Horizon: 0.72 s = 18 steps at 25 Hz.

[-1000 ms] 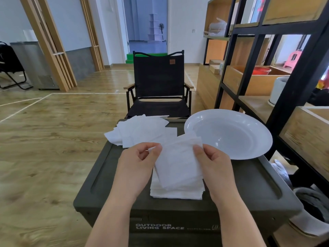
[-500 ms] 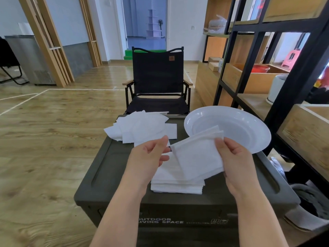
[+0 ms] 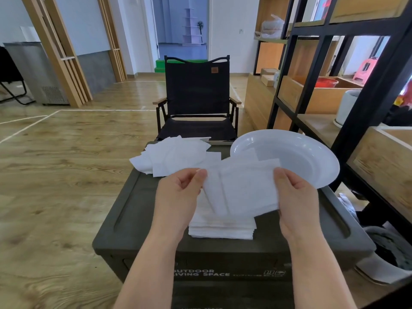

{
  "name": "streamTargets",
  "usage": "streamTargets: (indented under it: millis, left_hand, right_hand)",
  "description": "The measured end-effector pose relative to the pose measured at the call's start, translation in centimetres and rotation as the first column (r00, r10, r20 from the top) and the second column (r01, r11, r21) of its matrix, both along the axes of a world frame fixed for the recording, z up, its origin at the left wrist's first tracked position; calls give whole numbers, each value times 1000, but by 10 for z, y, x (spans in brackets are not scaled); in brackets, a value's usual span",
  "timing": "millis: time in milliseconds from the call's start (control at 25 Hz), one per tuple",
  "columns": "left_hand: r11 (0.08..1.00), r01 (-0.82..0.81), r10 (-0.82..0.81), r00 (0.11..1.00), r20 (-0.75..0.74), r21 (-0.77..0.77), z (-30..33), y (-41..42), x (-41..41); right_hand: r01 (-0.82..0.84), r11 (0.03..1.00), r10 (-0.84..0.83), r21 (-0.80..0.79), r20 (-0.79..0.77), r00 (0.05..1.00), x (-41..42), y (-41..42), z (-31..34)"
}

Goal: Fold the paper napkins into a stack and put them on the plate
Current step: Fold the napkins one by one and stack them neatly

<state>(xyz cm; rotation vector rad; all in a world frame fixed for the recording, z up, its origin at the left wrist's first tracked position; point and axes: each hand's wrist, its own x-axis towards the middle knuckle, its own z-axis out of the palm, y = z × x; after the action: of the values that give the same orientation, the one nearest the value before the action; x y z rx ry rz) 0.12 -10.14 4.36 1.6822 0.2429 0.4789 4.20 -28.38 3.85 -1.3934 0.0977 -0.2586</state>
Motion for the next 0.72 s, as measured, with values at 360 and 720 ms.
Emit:
streamTargets:
  millis: [360,720]
  left_hand:
    - [992,40,-38,999,19,-122,-6,-1,13]
    - [828,-165,249,964,-89,536,-37,-6,21]
  right_hand:
    - [415,753,-421,510,-111,900,1,-16,-1]
    - [423,724,-425,545,-131,896,2,-16,-3]
